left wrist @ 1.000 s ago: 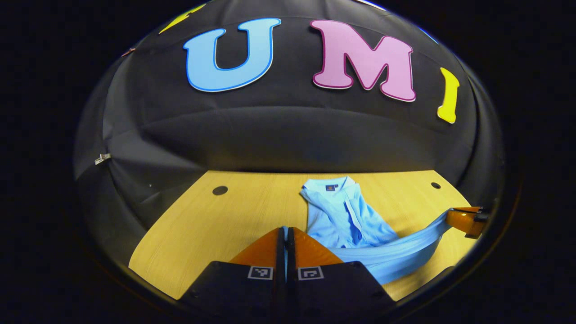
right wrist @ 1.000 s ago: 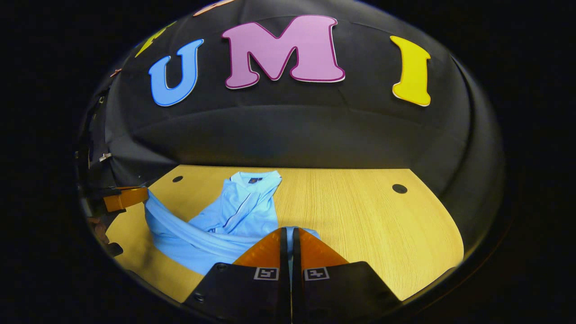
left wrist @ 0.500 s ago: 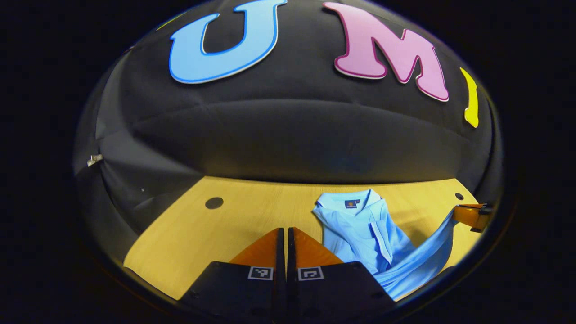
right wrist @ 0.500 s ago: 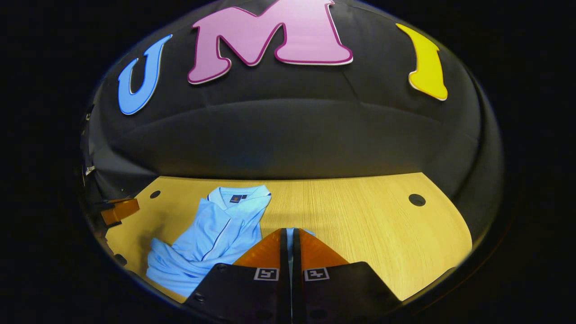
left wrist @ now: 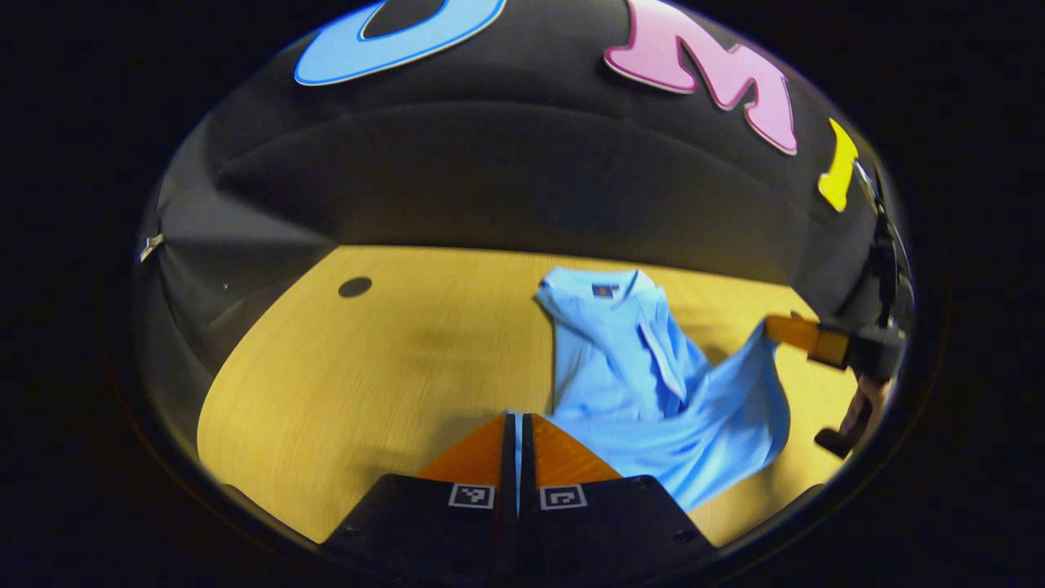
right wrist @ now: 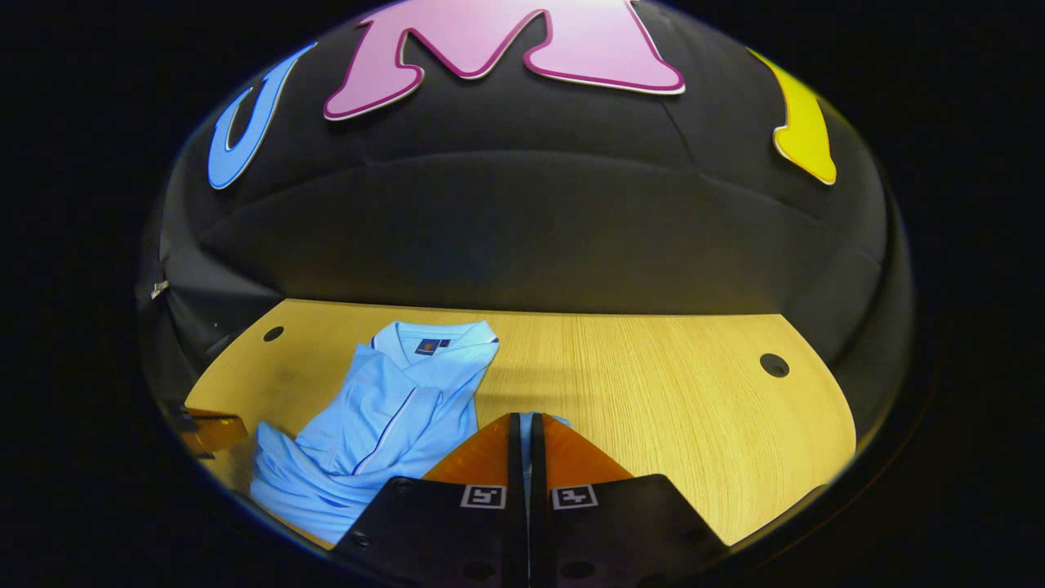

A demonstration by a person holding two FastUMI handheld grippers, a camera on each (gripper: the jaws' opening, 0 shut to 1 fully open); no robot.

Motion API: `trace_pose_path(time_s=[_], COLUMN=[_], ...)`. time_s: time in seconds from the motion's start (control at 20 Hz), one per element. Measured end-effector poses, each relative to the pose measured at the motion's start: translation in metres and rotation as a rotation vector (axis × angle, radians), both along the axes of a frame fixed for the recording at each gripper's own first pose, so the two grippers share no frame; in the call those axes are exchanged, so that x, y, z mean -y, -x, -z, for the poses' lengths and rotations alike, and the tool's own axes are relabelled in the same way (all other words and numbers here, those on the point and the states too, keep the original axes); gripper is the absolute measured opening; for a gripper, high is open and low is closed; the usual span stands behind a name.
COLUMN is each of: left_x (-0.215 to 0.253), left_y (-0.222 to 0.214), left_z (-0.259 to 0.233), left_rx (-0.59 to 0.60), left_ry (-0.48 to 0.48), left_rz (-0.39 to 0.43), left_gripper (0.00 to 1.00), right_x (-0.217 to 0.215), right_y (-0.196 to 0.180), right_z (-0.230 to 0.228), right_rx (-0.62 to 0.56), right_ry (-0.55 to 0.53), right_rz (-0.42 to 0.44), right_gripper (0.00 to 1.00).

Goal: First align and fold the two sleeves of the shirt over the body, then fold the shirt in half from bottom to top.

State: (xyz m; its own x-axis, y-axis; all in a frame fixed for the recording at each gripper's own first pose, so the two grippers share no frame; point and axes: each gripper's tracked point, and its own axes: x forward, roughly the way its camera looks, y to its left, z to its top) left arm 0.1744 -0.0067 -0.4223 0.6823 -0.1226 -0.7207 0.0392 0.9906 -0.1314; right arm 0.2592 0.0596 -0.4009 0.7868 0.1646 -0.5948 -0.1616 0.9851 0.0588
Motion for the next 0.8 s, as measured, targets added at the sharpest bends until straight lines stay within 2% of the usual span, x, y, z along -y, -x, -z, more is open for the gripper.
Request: trace_pose_path(time_s=[0.05,0.15,0.25,0.3,0.45,0.55,0.6,0.8], left_x=[0.001,0.003,0.006,0.008,0.012,-0.004,0.0,-0.003], left_y=[0.003,0.002,0.001,-0.006,-0.019,-0.028,-0.029,-0.05], left_z=[0.011,0.026,0.039,0.041,0.039,0.039,0.035,0.017], left_rx=[-0.03,-0.083,-0.12,-0.101,-0.088,-0.064,-0.064,-0.004], left_ry=[0.005,-0.001,-0.012,-0.009,0.023,-0.012,0.011,0.033], left_rz=[0.007,0.018,0.027,0.031,0.032,-0.035,-0.04,-0.065], left_gripper=[0.06,0.17,0.4,0.52,0.54,0.22,0.06,0.06], right_x=[-0.002,-0.002,-0.002,-0.002,-0.003,-0.003,-0.003,-0.001], right_y=[0.001,0.003,0.006,0.007,0.01,0.011,0.01,0.003], right_z=[-0.001,-0.001,0.0,0.002,0.003,0.002,0.0,-0.002], right_rx=[0.0,0.002,-0.003,-0.006,-0.008,-0.006,-0.002,0.012], right_ry=[0.001,-0.001,-0.002,-0.002,0.002,-0.002,-0.005,-0.025], right_rz=[-0.006,-0.003,0.004,0.004,-0.001,0.001,0.004,0.026], right_gripper=[0.06,0.06,0.06,0.06,0.06,0.06,0.06,0.06])
